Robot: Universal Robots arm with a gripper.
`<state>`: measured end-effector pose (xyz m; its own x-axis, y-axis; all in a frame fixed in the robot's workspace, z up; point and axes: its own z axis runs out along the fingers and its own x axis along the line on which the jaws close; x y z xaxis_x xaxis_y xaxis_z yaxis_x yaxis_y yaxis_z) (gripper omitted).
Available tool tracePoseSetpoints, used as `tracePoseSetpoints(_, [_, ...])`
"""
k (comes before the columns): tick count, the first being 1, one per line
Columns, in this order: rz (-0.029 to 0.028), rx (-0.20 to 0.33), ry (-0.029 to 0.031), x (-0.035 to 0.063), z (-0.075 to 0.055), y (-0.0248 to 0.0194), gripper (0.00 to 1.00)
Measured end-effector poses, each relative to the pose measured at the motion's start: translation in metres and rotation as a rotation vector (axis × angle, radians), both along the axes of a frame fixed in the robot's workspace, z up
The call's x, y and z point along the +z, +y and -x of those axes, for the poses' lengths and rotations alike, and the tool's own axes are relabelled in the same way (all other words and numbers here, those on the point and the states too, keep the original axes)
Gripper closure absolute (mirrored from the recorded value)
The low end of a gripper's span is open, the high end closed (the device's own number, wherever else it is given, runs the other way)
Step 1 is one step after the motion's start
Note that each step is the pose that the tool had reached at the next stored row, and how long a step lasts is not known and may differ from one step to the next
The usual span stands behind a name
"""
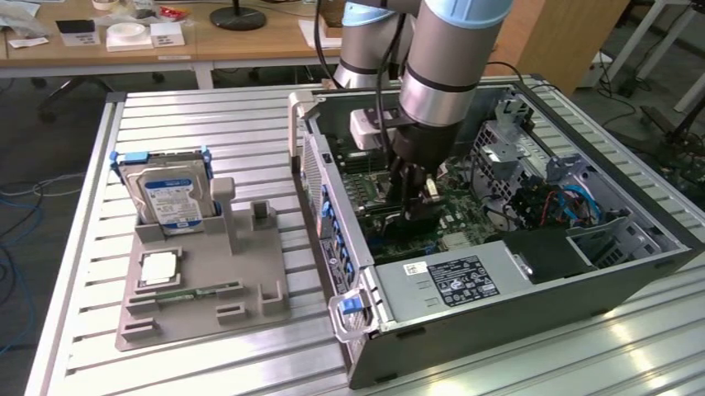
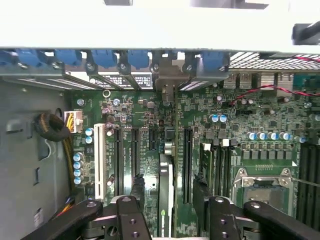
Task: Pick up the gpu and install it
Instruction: 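Insert the gpu into the slot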
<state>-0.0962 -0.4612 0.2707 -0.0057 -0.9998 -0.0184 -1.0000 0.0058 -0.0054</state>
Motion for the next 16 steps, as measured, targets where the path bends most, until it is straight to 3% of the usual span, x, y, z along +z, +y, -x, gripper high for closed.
tracePoseSetpoints(10, [0.0000,0.000,0.0000,0.0227,0.000,0.0000,0.49])
tracePoseSetpoints(16, [-0.0001,0.000,0.0000,0.0297,0.000,0.0000,0.49])
